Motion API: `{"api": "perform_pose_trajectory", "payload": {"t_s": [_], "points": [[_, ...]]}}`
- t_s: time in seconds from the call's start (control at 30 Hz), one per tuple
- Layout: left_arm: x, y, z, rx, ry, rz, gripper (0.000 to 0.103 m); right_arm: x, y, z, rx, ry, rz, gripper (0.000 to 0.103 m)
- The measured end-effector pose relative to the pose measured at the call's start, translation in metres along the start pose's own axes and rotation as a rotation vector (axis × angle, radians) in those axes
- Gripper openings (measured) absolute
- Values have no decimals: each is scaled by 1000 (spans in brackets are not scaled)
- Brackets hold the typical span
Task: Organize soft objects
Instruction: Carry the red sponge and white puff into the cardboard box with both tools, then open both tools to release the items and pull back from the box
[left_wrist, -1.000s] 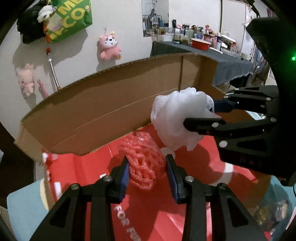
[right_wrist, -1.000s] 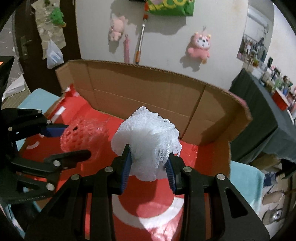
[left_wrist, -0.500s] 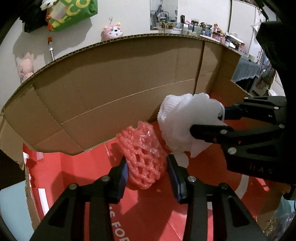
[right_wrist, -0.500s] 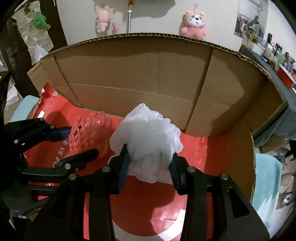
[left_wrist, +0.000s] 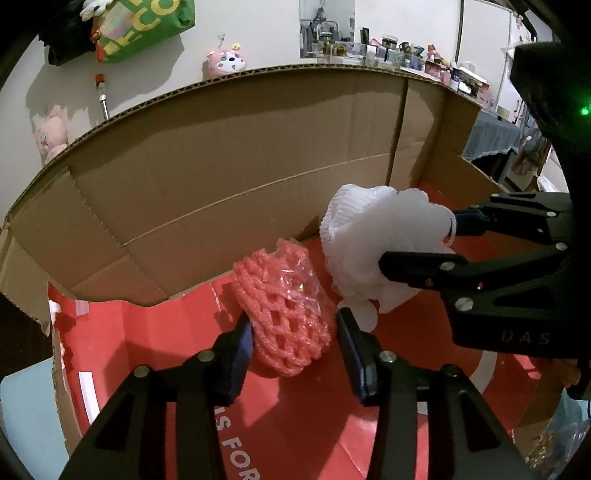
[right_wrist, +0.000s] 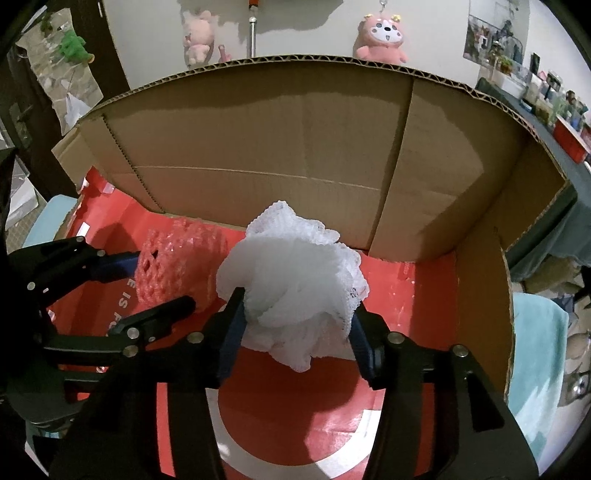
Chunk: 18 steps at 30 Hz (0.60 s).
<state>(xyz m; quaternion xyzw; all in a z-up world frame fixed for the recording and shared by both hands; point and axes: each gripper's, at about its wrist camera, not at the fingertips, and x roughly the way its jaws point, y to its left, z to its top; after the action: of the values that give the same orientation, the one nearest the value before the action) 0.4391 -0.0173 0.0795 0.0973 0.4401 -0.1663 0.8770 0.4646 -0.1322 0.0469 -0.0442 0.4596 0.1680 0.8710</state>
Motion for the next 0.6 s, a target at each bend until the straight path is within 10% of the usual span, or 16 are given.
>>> {"api": "perform_pose_trajectory", "payload": {"t_s": [0.6], "points": [[-48,8,-5,-62,-77,16,82,-27,-9,5,58,-25,13,70]]}}
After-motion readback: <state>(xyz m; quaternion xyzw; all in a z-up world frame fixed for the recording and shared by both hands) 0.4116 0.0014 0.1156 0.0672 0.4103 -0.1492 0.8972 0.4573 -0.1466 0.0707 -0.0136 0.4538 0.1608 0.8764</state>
